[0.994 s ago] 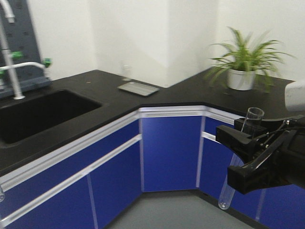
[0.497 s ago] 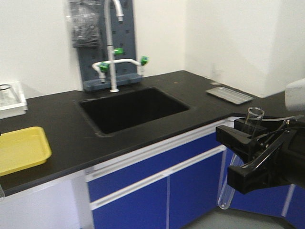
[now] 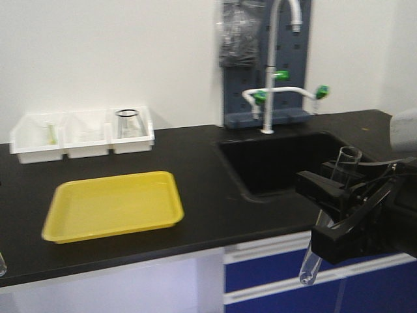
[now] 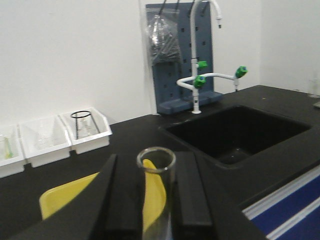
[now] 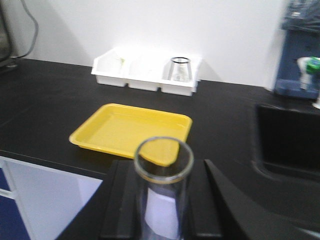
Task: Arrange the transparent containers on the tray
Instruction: 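Drive the base to the yellow tray holding both tubes upright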
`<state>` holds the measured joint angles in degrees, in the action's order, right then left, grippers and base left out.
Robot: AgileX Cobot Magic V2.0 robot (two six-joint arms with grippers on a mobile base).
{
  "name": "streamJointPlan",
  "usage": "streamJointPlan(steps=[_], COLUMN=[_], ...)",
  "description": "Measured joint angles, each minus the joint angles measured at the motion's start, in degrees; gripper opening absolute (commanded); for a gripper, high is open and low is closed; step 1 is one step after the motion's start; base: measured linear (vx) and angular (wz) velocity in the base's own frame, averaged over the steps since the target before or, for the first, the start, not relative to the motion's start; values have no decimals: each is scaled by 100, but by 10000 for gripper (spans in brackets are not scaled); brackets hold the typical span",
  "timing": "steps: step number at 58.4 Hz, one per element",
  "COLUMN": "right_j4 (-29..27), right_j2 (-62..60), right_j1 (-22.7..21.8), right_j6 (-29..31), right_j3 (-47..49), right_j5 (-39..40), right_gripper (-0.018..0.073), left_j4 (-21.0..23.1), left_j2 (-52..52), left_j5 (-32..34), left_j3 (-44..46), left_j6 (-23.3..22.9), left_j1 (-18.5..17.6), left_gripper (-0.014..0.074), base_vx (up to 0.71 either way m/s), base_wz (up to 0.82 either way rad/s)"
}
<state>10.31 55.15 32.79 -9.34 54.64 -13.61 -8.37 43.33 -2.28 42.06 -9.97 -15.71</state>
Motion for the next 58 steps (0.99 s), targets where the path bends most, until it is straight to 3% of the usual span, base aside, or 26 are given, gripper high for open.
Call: streamJointPlan(steps=[26, 58], right_j4=[0, 0], right_j2=[0, 0], right_j1=[0, 0], right_j6=[0, 0], right_j3=[0, 0], right_j5=[0, 0], right_gripper=[138, 138], left_j4=[0, 0], left_j2=[0, 0], left_j5=[0, 0], left_j3=[0, 0], left_j6=[0, 0], left_j1=[0, 0], left_gripper=[125, 125], base_vx=[20, 25], base_wz=[45, -1])
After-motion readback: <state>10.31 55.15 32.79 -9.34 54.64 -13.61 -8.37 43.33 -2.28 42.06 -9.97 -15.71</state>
